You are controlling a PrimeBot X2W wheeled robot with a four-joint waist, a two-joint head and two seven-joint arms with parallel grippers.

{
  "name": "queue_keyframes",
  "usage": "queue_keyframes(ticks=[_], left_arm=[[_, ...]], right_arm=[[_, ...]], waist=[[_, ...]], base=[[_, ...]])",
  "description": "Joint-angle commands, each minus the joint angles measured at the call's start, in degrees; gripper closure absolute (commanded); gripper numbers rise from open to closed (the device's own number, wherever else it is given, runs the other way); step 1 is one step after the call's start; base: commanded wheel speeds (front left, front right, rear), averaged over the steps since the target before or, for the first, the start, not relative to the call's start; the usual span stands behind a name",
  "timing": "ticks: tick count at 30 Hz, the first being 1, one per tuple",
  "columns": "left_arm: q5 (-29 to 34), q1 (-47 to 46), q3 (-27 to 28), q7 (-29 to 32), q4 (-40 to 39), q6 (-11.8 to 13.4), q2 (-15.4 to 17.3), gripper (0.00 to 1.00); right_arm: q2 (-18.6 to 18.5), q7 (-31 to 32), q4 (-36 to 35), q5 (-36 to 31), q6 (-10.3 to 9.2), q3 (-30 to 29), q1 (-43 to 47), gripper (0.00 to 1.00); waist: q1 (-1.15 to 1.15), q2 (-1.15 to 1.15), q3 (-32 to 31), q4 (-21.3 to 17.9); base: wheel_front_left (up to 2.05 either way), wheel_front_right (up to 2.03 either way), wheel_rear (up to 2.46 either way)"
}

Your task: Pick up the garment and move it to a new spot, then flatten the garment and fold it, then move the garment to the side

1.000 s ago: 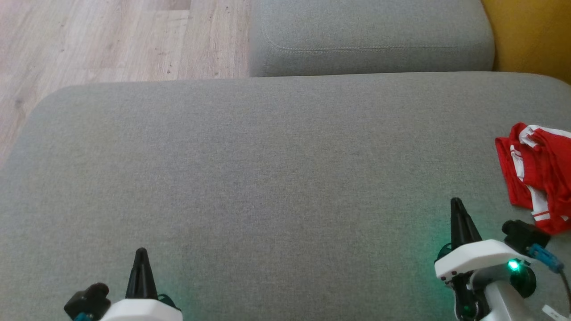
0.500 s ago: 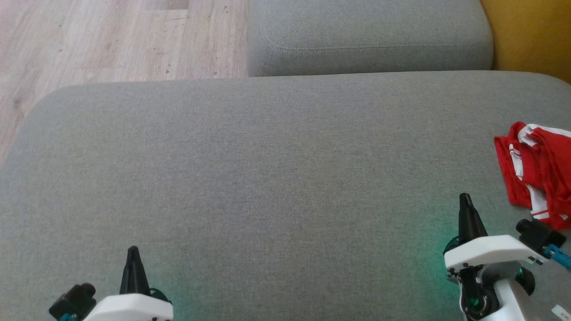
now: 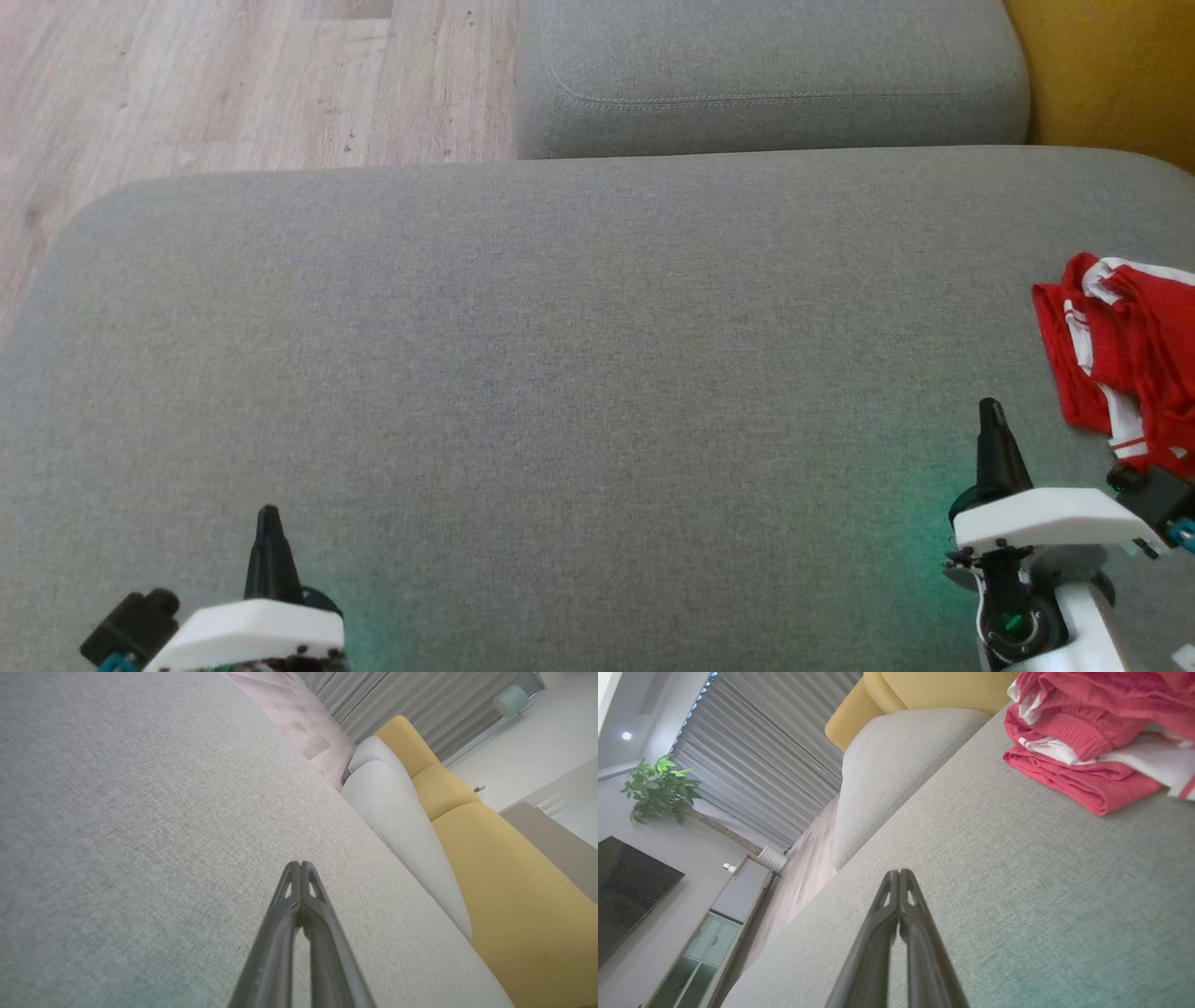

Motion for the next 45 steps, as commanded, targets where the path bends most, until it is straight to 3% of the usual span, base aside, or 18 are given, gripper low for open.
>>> queue_keyframes(ticks=[1,45], left_arm=[[-1.5,-3.0,1.6,0.4,-2.2,-0.6,0.3,1.0],[-27.5,-4.7,5.5,7.7,-6.3,-2.4,0.4,1.0]], right_arm=[[-0.2,0.3,-2.6,1.8,0.18,0.2,-1.1,1.0],[-0.2,7.4,-10.5,30.4,0.31,-2.7,1.1,1.0]], waist=[[0.0,0.0,0.0,0.0],[0.0,0.0,0.3,-0.6]], base=[[0.0,0.0,0.0],[0.0,0.0,0.0]])
